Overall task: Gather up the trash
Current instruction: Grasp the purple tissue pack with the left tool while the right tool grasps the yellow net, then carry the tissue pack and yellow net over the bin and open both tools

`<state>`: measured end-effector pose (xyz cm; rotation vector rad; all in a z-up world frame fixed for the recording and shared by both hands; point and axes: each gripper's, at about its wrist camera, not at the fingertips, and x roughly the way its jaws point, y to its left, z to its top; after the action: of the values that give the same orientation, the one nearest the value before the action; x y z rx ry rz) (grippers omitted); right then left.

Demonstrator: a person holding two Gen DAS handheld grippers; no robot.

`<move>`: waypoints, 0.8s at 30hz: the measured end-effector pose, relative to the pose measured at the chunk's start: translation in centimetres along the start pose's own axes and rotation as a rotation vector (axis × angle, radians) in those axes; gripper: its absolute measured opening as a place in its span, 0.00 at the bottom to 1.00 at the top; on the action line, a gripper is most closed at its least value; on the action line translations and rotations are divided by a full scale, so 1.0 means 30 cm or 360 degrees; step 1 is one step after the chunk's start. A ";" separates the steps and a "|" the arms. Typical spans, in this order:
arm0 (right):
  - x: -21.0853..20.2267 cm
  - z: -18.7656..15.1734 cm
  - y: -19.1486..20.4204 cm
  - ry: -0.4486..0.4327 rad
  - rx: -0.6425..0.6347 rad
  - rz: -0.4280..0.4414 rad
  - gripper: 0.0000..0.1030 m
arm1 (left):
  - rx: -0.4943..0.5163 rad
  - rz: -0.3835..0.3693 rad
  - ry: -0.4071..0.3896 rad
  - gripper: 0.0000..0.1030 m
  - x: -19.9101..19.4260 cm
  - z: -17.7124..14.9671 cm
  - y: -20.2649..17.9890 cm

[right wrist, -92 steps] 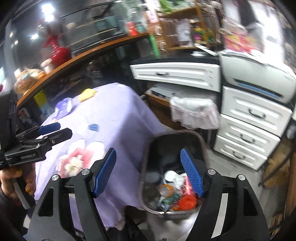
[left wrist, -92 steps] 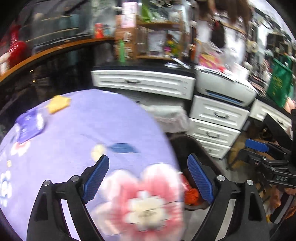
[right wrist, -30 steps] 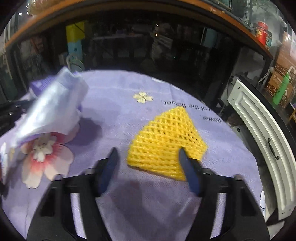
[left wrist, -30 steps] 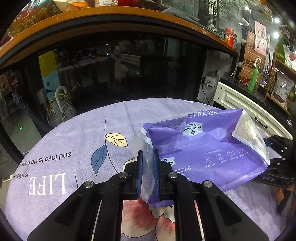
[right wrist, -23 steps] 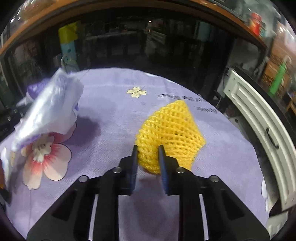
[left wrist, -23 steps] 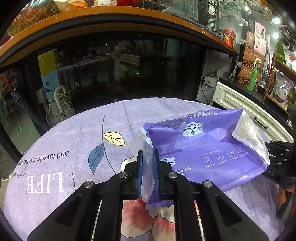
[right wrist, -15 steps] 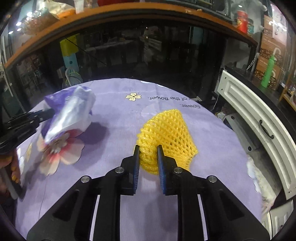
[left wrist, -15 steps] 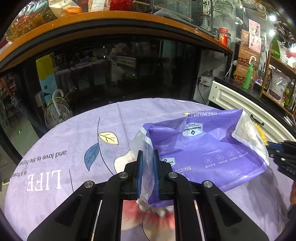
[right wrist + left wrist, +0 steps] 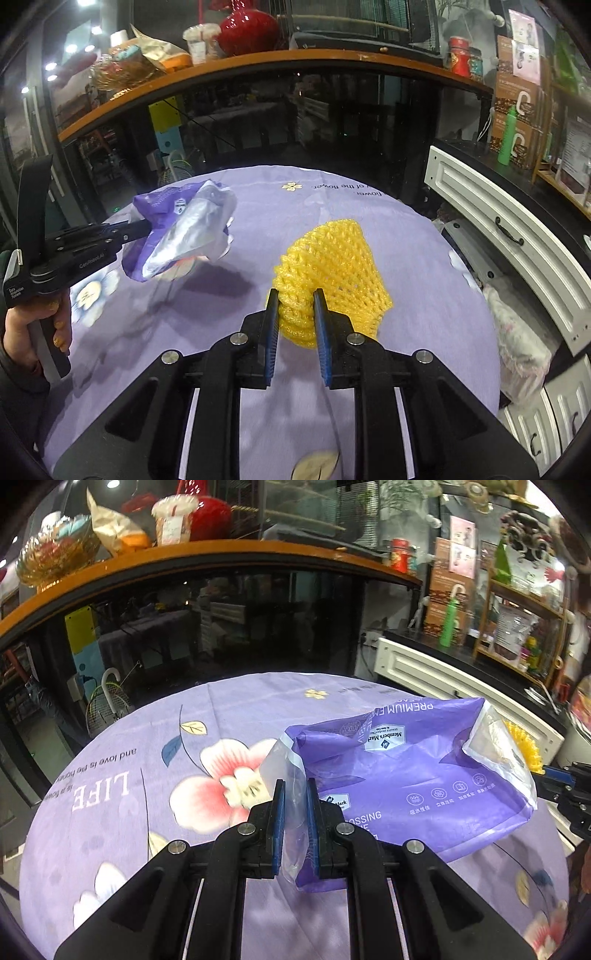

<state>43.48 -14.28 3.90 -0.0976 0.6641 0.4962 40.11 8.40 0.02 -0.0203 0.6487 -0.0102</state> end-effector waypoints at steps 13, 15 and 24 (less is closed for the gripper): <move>-0.367 -0.309 0.006 -0.0089 0.0051 -0.0084 0.19 | 0.0074 -0.0110 -0.0049 0.11 -0.285 -0.168 -0.189; -0.426 -0.363 -0.004 -0.0098 0.0063 -0.0106 0.19 | 0.0112 -0.0125 -0.0067 0.11 -0.325 -0.192 -0.235; -0.618 -0.577 -0.089 -0.0111 0.0193 -0.0214 0.19 | 0.0192 -0.0256 -0.0117 0.11 -0.444 -0.276 -0.429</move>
<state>22.40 -28.42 1.45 -0.0107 0.6133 0.3276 24.44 -4.38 1.75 0.0436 0.5706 -0.2032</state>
